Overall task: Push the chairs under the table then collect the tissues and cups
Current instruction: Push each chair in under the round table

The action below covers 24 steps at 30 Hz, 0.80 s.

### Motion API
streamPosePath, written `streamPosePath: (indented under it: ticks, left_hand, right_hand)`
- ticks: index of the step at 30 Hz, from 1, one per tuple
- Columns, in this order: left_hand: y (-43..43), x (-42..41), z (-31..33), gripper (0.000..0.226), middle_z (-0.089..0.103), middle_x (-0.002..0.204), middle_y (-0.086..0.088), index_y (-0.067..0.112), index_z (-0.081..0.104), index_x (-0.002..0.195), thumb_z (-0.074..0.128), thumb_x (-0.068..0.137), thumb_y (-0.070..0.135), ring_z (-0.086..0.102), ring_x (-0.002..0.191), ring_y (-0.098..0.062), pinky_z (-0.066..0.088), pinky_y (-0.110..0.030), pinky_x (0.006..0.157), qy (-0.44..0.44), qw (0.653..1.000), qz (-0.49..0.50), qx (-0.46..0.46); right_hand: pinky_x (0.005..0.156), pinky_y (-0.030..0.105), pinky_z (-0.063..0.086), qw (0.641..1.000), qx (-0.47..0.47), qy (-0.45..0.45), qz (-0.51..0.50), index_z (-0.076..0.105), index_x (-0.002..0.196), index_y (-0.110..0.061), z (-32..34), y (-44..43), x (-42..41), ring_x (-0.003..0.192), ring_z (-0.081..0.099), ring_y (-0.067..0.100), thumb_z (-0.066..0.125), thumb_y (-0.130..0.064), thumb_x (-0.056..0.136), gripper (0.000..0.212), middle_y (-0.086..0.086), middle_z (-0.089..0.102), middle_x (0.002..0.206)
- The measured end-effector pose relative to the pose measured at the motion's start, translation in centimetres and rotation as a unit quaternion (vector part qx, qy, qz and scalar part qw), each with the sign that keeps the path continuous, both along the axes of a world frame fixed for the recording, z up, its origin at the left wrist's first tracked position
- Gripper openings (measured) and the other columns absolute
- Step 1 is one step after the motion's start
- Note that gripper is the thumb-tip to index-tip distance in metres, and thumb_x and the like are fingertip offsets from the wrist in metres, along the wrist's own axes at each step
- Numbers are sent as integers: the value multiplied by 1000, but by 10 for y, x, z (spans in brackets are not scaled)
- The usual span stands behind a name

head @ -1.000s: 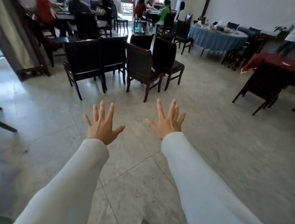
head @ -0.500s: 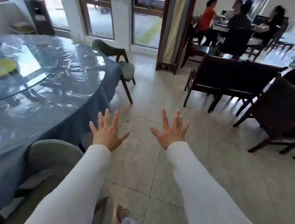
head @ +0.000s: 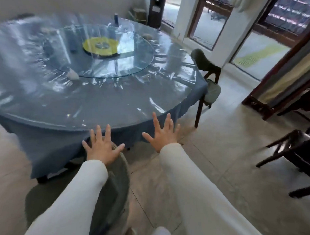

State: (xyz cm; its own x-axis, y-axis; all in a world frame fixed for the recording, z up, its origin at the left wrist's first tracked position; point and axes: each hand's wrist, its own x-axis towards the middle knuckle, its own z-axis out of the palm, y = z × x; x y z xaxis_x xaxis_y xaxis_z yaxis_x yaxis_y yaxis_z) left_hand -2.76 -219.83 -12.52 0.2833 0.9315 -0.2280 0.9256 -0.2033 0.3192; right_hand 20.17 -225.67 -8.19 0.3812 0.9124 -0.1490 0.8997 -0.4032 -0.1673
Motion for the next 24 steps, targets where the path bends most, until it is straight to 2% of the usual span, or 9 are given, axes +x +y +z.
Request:
streamPosePath:
  ticks: [6, 11, 15, 18, 20, 22, 24]
  left_hand:
    - [19, -18, -33, 100, -17, 166, -6, 34, -14, 155, 38, 84, 81, -17, 152, -33, 0, -65, 117, -40, 982, 170, -69]
    - [19, 2, -58, 101, -12, 167, -5, 29, -11, 158, 41, 86, 77, -10, 153, -30, 5, -60, 119, -95, 920, 357, -131]
    - [5, 33, -88, 104, -7, 167, -6, 27, -10, 157, 46, 85, 76, -3, 153, -32, 12, -60, 120, -133, 851, 469, -196]
    - [-3, 67, -108, 113, 1, 168, -5, 27, -9, 158, 55, 79, 76, 5, 153, -31, 19, -58, 120, -197, 789, 533, -232]
    - [-5, 90, -118, 116, 5, 168, -3, 27, -7, 158, 61, 77, 73, 8, 153, -29, 20, -54, 121, -236, 753, 559, -254]
    - [1, 111, -128, 113, 16, 166, -3, 24, 3, 159, 62, 77, 73, 17, 152, -28, 21, -51, 121, -241, 726, 584, -272]
    - [9, 121, -136, 100, 32, 160, -2, 26, 20, 156, 60, 78, 73, 31, 146, -29, 26, -54, 117, -202, 714, 611, -275]
  right_hand:
    - [119, 61, 3, 985, -52, 12, 165, -19, 151, -46, -30, 110, -33, 151, -9, 41, 45, -65, 94, 88, 17, -21, 163]
    - [119, 58, 20, 929, -127, 20, 346, -16, 154, -44, -73, 175, -67, 152, -1, 39, 51, -63, 93, 92, 14, -18, 164]
    - [120, 59, 16, 843, -205, -16, 497, -17, 153, -46, -110, 204, -87, 153, -7, 34, 59, -54, 93, 97, 12, -21, 164]
    - [121, 58, 9, 745, -233, -105, 616, -14, 154, -44, -130, 219, -98, 152, -13, 33, 66, -46, 89, 103, 14, -21, 164]
    - [121, 59, 3, 683, -226, -133, 682, -9, 156, -43, -138, 225, -110, 151, -16, 33, 71, -36, 84, 108, 15, -21, 163]
    - [120, 60, -3, 615, -241, -148, 736, 0, 156, -45, -146, 229, -127, 152, -16, 31, 74, -31, 77, 109, 15, -17, 164]
    - [118, 62, -9, 556, -283, -202, 755, 10, 155, -47, -154, 232, -141, 153, -12, 30, 71, -37, 76, 100, 14, -8, 166]
